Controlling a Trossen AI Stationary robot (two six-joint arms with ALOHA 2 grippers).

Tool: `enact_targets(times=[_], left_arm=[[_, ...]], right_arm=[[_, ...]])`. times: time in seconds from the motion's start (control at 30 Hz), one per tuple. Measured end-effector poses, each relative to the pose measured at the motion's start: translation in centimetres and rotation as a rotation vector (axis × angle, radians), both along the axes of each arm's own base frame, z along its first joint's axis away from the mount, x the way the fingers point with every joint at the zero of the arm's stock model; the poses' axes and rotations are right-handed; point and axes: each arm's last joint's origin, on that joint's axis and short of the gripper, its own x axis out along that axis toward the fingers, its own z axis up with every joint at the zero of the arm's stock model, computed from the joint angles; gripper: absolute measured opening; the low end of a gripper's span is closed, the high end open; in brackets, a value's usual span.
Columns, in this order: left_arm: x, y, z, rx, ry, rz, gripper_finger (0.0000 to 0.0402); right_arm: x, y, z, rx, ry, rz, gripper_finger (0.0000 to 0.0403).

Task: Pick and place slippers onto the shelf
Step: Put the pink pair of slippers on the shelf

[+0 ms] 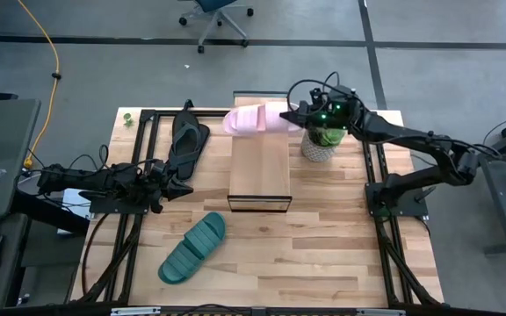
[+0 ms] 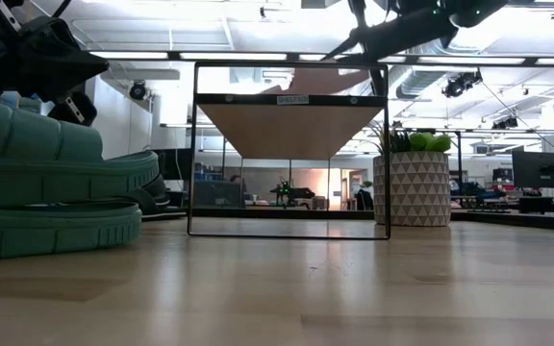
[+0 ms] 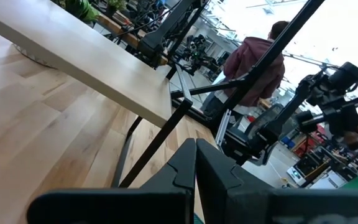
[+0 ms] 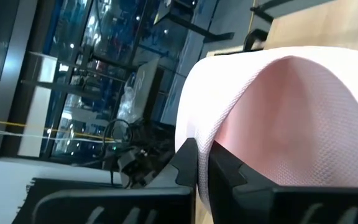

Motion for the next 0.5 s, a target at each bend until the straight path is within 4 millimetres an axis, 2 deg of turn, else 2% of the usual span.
enact_targets(times=[0.27, 0.5], left_arm=[[0.0, 0.0, 0.0, 0.003, 0.0, 0.0, 0.0001], [0.0, 0.0, 0.0, 0.003, 0.0, 0.0, 0.0001]], right_arm=[[-1.1, -2.2, -0.1, -0.005, -0.013, -0.023, 0.0], [0.0, -4.0, -1.1, 0.015, -0.077, -0.001, 0.0]])
